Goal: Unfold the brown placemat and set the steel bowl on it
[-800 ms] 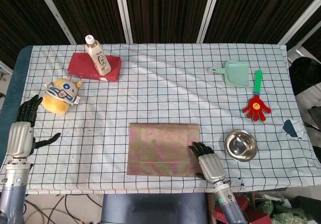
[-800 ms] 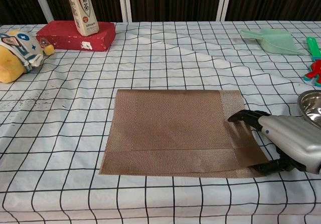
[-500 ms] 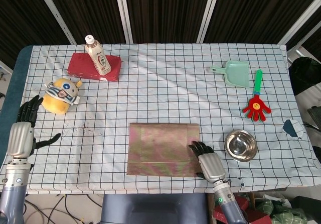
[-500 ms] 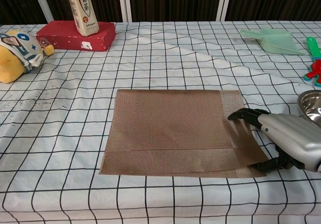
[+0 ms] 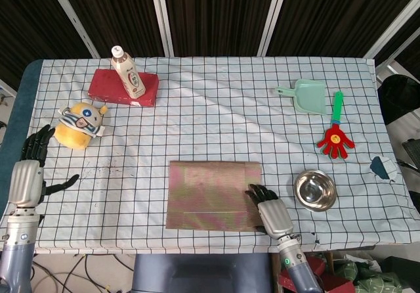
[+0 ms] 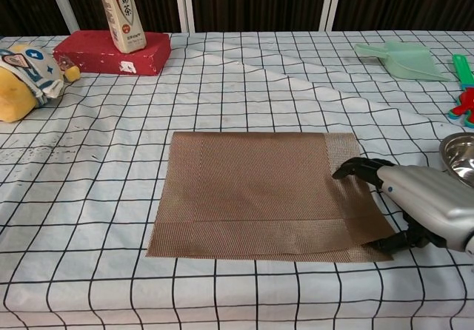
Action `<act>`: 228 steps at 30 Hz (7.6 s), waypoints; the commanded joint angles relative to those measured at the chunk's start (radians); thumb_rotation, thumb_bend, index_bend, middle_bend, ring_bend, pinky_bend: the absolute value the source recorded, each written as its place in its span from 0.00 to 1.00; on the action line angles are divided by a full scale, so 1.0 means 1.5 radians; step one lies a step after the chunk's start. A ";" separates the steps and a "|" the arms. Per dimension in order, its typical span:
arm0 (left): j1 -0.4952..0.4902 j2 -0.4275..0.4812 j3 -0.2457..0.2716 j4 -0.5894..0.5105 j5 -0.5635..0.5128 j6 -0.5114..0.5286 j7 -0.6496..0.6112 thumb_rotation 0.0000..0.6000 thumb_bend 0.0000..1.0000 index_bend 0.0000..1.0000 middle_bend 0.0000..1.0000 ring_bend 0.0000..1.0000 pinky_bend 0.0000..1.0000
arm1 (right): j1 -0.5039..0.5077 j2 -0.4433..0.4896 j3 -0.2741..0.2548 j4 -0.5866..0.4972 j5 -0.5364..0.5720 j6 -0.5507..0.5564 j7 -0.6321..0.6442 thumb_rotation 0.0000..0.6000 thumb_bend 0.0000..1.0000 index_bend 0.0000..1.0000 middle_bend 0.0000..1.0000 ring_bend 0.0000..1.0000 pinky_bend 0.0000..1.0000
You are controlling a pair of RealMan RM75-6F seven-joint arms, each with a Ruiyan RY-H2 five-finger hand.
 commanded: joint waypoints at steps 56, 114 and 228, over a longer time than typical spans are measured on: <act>-0.002 0.014 0.015 -0.013 0.007 -0.024 -0.006 1.00 0.08 0.00 0.00 0.00 0.00 | 0.127 0.036 0.273 -0.152 0.296 -0.047 -0.022 1.00 0.50 0.62 0.28 0.12 0.20; -0.006 0.021 0.028 -0.024 0.005 -0.045 0.008 1.00 0.07 0.00 0.00 0.00 0.00 | 0.427 -0.001 0.403 0.118 0.617 -0.035 -0.100 1.00 0.00 0.00 0.06 0.04 0.18; -0.410 -0.244 0.110 0.075 0.084 -0.494 0.377 1.00 0.38 0.42 0.12 0.03 0.10 | -0.090 0.353 0.088 -0.020 0.052 0.136 0.263 1.00 0.07 0.03 0.02 0.01 0.18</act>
